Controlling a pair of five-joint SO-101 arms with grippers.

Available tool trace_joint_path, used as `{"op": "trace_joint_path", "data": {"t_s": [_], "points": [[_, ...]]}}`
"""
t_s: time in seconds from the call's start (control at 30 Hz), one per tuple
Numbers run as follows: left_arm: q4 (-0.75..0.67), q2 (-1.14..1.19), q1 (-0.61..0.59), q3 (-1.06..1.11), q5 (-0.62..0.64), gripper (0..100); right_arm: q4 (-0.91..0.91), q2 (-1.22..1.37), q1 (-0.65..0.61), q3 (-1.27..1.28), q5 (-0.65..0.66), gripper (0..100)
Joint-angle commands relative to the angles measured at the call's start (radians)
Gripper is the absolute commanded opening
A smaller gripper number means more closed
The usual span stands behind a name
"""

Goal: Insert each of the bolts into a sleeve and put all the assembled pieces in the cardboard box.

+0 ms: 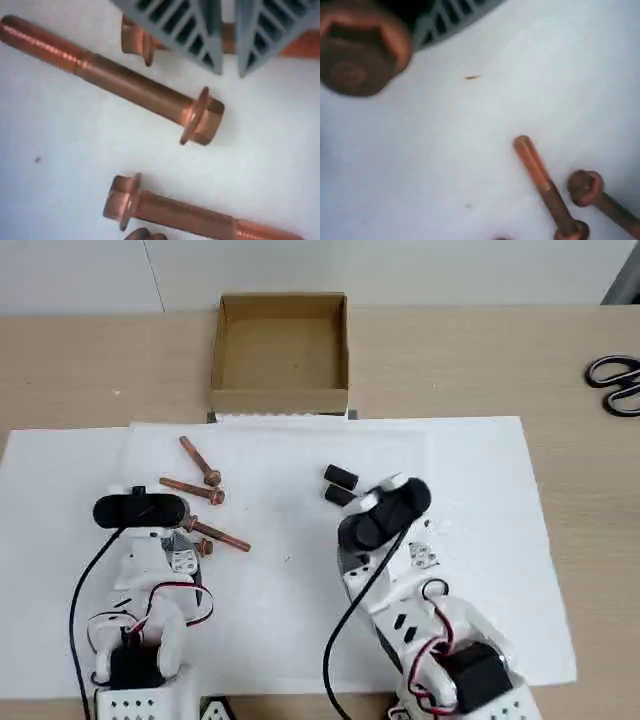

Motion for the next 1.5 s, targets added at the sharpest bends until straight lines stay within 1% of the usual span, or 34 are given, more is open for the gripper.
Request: {"op": "trace_joint_path", "data": {"t_s": [0.0,0.1,0.23,0.67,0.83,1.2,1.47], "points": [[-0.023,-0.012,0.000,-0.005,-0.003,1,-0.079,0.108,0.030,-0.089,0.002,0.2],[-0.023,-0.012,0.000,-0.005,-0.005,1,-0.119,0.292,0.031,-0.209,0.002,0.2],[-0.023,-0.012,-0.005,-0.005,-0.002,1,-0.124,0.565,0.031,-0.416,0.000,0.2],[-0.023,-0.012,-0.003,-0.005,-0.002,1,-0.116,1.423,0.033,-1.338,0.009,0.3],[-0.023,-0.012,-0.003,-0.005,-0.002,1,-0.116,1.716,0.050,-1.654,0.009,0.3],[-0.020,-0.012,-0.005,-0.005,-0.002,1,-0.124,2.215,0.101,-2.208,0.008,0.3],[-0.018,-0.012,-0.005,-0.005,-0.002,1,-0.124,2.500,0.153,-2.578,0.008,0.3]]}}
